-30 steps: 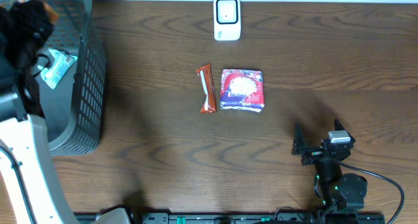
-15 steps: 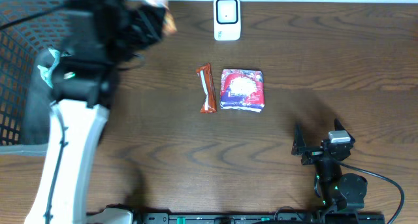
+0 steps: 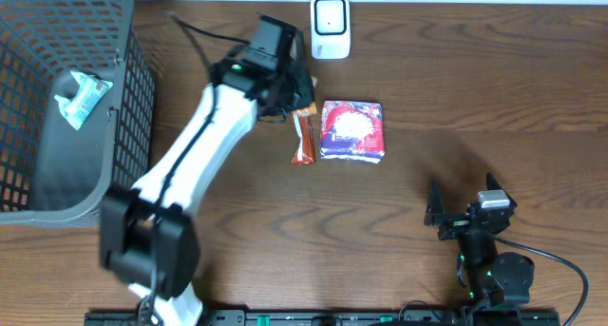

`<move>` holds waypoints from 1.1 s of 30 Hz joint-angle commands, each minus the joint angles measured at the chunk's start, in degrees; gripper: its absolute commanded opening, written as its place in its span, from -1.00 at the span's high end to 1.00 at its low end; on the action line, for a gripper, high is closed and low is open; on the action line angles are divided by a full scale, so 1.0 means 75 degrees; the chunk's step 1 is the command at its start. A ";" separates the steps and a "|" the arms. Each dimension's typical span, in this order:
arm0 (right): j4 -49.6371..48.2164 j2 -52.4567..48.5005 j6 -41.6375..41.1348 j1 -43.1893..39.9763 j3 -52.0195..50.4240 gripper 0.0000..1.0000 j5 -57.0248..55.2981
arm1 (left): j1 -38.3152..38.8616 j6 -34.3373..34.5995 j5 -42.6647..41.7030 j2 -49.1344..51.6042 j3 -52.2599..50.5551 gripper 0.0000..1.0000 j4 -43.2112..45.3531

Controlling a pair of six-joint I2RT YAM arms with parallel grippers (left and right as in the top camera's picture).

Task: Scan the item barcode
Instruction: 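Carry the Kleenex pack to the scanner and place it by the others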

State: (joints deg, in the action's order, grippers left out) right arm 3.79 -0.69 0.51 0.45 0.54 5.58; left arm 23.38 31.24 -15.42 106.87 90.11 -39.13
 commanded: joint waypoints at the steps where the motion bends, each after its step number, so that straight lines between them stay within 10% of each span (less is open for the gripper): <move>1: 0.0009 0.0041 0.0052 -0.0050 -0.0029 -0.98 -0.0012 | 0.0140 -0.0105 0.0149 0.0615 0.0015 0.67 -0.0044; 11: 0.0009 0.0041 0.0052 -0.0050 -0.0029 -0.99 -0.0012 | 0.0583 -0.0108 0.0152 0.1070 0.0017 -0.20 -0.0050; 33: 0.0012 0.0041 0.0052 -0.0050 -0.0029 -0.99 -0.0015 | -0.1064 -0.0425 0.0160 -0.3045 0.0321 -0.73 0.0580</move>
State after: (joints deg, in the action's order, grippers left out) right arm 3.79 -0.69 0.49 0.45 0.54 5.58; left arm 18.41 28.53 -14.66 88.18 91.42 -35.14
